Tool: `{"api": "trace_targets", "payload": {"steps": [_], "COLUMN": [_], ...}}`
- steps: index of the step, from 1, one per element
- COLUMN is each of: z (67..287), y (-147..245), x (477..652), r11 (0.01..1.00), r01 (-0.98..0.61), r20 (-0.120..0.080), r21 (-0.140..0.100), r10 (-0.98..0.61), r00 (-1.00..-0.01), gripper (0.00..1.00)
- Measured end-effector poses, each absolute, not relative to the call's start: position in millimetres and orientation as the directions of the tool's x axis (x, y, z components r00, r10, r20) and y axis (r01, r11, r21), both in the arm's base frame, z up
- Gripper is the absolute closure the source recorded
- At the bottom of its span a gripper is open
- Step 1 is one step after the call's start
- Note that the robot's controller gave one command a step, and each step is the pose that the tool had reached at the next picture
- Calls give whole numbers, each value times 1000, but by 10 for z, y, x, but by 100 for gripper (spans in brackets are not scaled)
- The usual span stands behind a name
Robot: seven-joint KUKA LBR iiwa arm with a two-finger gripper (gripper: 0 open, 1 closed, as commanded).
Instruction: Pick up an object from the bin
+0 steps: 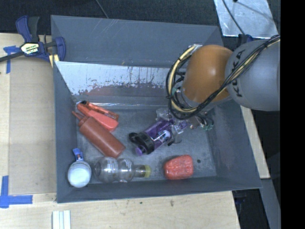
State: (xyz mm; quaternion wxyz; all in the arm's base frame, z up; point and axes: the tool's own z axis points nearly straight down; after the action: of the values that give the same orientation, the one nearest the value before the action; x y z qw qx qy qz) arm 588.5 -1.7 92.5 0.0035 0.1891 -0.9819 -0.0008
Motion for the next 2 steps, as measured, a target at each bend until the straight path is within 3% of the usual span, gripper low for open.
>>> {"api": "trace_targets", "payload": {"steps": [2], "z": [1314], "y": [-19], "x": [5918], "r11": [929], "r01": [-371], "r20": [-5], "r21": [-2], "r10": [-371], "r00": [-929], "gripper": [100]}}
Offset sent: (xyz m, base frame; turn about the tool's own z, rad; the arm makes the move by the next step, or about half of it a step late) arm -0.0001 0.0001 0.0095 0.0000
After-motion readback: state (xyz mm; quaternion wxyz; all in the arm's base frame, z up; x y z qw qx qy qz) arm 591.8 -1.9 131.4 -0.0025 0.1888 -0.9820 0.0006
